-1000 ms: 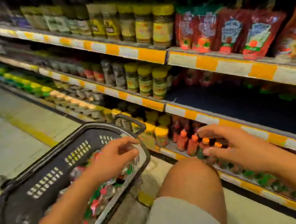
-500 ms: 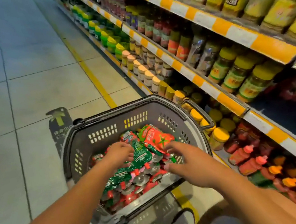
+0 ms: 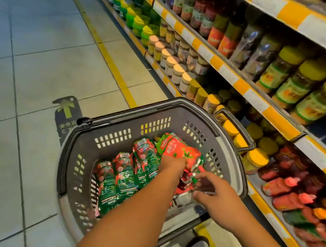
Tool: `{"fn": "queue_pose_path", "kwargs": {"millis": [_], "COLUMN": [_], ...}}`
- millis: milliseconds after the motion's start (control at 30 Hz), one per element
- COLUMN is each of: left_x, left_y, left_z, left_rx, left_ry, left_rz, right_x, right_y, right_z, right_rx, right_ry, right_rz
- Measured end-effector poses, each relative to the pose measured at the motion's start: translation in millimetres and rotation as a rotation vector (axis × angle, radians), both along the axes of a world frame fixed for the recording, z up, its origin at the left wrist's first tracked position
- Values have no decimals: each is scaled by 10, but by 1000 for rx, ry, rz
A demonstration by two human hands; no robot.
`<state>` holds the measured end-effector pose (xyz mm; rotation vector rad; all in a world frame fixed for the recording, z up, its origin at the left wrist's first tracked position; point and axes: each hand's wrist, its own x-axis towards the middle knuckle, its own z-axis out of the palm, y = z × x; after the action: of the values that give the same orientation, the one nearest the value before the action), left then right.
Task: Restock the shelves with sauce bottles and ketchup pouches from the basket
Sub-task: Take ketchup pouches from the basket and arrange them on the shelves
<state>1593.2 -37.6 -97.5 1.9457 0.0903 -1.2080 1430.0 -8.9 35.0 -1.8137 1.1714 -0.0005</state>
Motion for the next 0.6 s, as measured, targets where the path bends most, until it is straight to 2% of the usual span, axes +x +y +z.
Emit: {"fn": "queue_pose_path", "kwargs": {"millis": [67, 167, 400, 533, 600], "left_x": [-16, -60, -139, -138, -142], "left_y": [-29, -32, -187, -394, -391], "left_z": [146, 411, 410, 68, 87], "left_rx": [18, -24, -44, 43, 82], "left_ry": [-36, 60, 67, 8, -26], "left_rz": [28, 154, 173, 165, 152], "right_x": [-6, 1, 22, -24, -58], "right_y": [-27, -53, -102, -136, -161], "right_z": [-44, -85, -111, -77, -71], "right_rx": [3, 5, 33, 50, 63], "right_ry": [-11, -44, -137, -182, -196], "right_rz": [-25, -40, -119, -182, -231]}}
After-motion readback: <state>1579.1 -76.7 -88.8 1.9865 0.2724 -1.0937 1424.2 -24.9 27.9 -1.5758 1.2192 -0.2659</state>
